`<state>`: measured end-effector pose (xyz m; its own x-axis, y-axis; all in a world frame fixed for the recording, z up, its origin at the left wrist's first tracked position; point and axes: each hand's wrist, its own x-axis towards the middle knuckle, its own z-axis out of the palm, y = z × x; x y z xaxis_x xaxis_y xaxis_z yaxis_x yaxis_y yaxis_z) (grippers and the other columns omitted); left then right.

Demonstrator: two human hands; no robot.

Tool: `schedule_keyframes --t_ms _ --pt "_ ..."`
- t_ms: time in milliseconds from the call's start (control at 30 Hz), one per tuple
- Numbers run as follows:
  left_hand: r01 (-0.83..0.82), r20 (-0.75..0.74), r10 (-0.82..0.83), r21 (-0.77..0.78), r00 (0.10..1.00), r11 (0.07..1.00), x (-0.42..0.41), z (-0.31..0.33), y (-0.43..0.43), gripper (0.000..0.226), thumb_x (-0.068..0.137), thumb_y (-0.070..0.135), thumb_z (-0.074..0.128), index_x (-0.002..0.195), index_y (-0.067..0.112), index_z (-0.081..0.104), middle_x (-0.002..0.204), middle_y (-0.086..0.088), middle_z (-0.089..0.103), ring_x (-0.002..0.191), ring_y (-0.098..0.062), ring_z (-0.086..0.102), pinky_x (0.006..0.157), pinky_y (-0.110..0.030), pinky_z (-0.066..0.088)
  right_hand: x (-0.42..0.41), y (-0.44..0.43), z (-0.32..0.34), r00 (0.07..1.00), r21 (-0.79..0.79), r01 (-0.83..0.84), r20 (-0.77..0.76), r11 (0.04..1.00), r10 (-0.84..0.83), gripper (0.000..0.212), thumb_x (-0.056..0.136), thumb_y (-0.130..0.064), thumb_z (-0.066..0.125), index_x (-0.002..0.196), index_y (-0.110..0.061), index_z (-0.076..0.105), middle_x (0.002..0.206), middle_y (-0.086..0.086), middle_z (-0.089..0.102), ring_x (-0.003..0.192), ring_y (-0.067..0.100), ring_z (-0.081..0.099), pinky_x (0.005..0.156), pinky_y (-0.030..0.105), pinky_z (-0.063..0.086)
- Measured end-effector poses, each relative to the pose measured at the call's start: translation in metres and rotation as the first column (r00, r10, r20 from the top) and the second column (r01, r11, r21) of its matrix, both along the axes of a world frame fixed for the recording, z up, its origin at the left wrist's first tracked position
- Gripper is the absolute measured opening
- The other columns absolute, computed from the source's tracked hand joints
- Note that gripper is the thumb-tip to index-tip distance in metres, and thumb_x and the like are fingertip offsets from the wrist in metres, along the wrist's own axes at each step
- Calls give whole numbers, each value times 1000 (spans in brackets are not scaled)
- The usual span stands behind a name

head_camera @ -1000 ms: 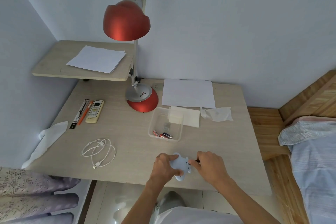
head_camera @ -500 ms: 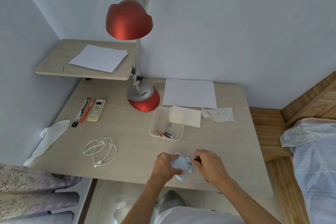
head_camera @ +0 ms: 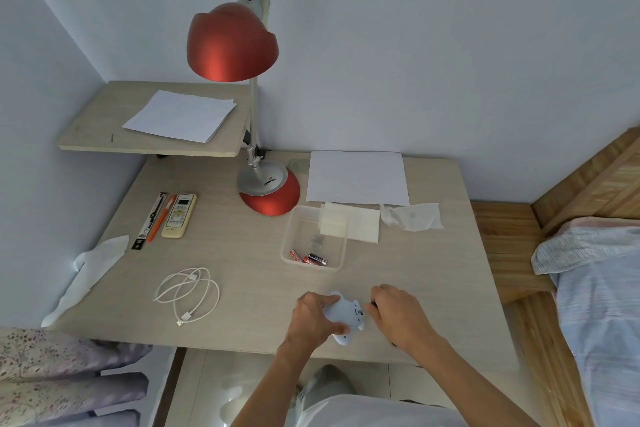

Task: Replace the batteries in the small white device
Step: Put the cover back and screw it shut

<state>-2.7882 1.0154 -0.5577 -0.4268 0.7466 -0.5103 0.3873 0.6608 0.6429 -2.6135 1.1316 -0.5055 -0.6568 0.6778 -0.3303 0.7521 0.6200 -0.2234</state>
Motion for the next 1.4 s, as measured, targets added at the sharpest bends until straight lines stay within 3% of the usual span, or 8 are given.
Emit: schedule_keyframes --t_ms 200,367,500,700,800,1100,1267,1400 --pt "18 3 -18 2 1000 1000 -1 4 2 88 59 42 102 140 26 70 132 0 66 116 -19 62 102 -35 57 -1 -2 3 996 -9 -89 15 996 90 11 107 -25 54 97 -20 51 97 -1 57 78 21 61 65 30 41" --pt "22 12 -22 -2 1000 1000 -3 5 3 87 60 41 102 140 25 70 132 0 64 115 -19 62 102 -34 57 3 4 4 995 -39 -101 -19 994 101 2 104 -22 58 104 -20 59 102 -3 61 81 18 63 71 31 52" --pt "25 16 -25 1 1000 1000 -5 6 1 86 62 41 102 140 25 70 133 0 64 113 -17 61 100 -31 57 14 25 12 996 7 20 -91 1000 -19 7 102 -28 62 100 -23 65 98 -9 65 85 13 64 76 30 55" --pt "21 25 -22 27 999 999 -5 7 -2 84 64 38 101 141 24 70 133 0 65 110 -14 59 93 -24 52 38 64 10 937 160 326 -187 932 -296 4 94 -27 71 90 -26 71 86 -11 68 75 11 66 64 32 57" --pt "26 18 -26 27 1000 999 -5 6 -4 83 66 40 101 142 27 69 132 0 62 112 -14 57 97 -28 53 51 78 -8 897 212 435 -186 875 -401 9 93 -24 73 84 -23 70 78 -8 64 69 14 62 57 34 56" --pt "22 60 -23 28 998 999 -9 0 -9 78 70 34 100 141 27 69 121 4 55 110 -14 53 90 -22 45 83 82 -75 841 207 538 -66 817 -537 20 91 -13 74 71 -13 67 69 1 56 63 24 56 51 32 47" --pt "-1 108 -3 33 994 999 -13 -8 -16 78 67 35 101 139 28 70 126 3 58 109 -12 55 72 -3 43 87 77 -84 793 151 609 -129 779 -595 18 93 -16 74 76 -14 69 75 0 57 70 24 58 55 36 52" --pt "20 105 -26 55 994 998 -14 -11 -18 77 69 35 100 139 32 69 124 4 59 109 -14 56 72 -1 44 86 77 -85 790 140 613 -110 777 -603 14 96 -16 72 83 -12 68 81 3 59 76 25 60 60 40 55"
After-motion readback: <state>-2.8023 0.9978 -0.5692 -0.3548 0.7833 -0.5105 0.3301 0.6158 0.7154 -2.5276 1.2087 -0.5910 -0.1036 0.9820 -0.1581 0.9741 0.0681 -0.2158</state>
